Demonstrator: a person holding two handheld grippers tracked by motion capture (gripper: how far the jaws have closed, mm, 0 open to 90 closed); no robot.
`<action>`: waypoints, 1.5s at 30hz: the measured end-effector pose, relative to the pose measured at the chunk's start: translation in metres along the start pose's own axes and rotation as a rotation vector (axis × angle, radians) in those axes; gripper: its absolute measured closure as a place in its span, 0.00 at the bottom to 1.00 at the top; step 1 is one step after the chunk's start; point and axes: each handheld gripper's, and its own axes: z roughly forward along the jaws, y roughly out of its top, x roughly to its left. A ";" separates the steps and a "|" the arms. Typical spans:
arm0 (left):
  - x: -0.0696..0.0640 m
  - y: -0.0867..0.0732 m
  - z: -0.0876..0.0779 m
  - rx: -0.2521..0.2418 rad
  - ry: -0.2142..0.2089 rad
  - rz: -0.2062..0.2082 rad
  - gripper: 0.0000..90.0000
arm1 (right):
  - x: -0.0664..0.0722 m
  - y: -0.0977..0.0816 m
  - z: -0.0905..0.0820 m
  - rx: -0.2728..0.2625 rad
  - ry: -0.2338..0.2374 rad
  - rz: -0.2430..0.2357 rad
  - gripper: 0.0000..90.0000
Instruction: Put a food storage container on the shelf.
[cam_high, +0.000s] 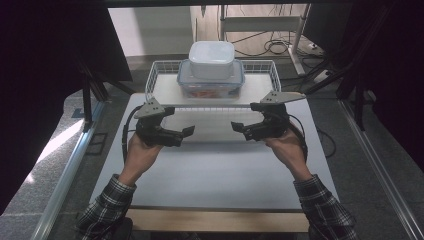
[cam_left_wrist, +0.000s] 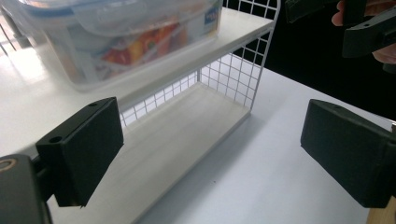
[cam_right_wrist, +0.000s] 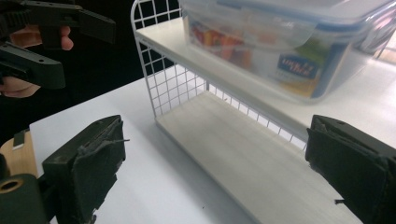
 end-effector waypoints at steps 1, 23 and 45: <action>-0.001 -0.003 0.001 0.002 -0.001 0.001 0.06 | 0.000 -0.002 0.001 0.000 0.003 0.000 0.05; -0.013 -0.054 0.004 0.030 0.014 -0.004 0.06 | 0.006 -0.052 0.007 0.038 0.007 0.004 0.01; -0.029 -0.098 0.006 0.104 0.035 0.018 0.05 | 0.014 -0.098 0.001 0.076 -0.022 0.033 0.00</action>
